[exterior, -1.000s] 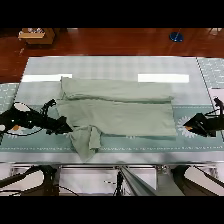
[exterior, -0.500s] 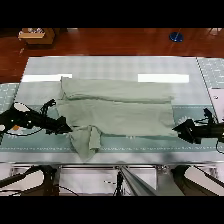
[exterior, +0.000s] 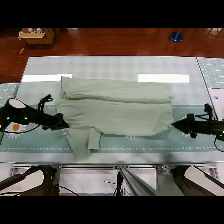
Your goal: Fold the shirts.
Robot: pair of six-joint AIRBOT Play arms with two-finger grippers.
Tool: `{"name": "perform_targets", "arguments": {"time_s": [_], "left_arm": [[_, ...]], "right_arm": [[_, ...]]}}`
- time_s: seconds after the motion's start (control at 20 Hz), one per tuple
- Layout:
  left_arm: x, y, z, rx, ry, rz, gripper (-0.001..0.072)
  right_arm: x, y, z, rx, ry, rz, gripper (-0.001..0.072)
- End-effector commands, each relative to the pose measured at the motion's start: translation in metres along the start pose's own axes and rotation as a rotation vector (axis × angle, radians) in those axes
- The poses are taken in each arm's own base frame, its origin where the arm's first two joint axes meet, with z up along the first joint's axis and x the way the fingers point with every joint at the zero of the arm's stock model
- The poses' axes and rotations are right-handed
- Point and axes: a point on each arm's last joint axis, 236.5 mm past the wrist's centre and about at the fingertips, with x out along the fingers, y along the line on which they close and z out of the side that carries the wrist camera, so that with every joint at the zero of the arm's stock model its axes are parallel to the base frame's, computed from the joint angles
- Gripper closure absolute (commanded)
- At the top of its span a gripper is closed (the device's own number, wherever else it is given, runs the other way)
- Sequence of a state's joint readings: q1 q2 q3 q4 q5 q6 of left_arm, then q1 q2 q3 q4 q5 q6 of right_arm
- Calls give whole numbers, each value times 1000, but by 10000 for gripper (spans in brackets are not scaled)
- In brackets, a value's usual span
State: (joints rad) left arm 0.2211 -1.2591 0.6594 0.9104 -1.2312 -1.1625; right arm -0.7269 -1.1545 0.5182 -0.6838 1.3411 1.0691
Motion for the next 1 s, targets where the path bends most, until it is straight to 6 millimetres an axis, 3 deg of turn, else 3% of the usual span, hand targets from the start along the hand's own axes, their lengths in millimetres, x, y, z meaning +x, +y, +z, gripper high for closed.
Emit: {"name": "perform_targets", "arguments": {"time_s": [0.0, 0.1, 0.2, 0.3, 0.4, 0.55, 0.7, 0.95], "left_arm": [[-50, -38, 33, 124, -142, -8, 686], [-90, -62, 59, 209, -271, 13, 686], [-119, -82, 85, 236, -383, 11, 686], [-135, -95, 109, 237, -482, -19, 686], [-134, -93, 126, 213, -513, -30, 686], [-114, -79, 146, 174, -463, -40, 686], [-102, -70, 176, 161, -432, -43, 686], [-99, -66, 221, 181, -414, -53, 686]], "right_arm": [[-35, 72, 37, -138, -160, 150, 692], [-56, 96, 57, -183, -250, 141, 693], [-57, 114, 64, -250, -269, 116, 693], [-50, 132, 80, -321, -328, 69, 693], [-49, 143, 108, -351, -449, 7, 693], [-43, 153, 142, -356, -534, -38, 693], [-15, 150, 161, -349, -473, -52, 693], [25, 132, 193, -314, -460, -91, 693]]}}
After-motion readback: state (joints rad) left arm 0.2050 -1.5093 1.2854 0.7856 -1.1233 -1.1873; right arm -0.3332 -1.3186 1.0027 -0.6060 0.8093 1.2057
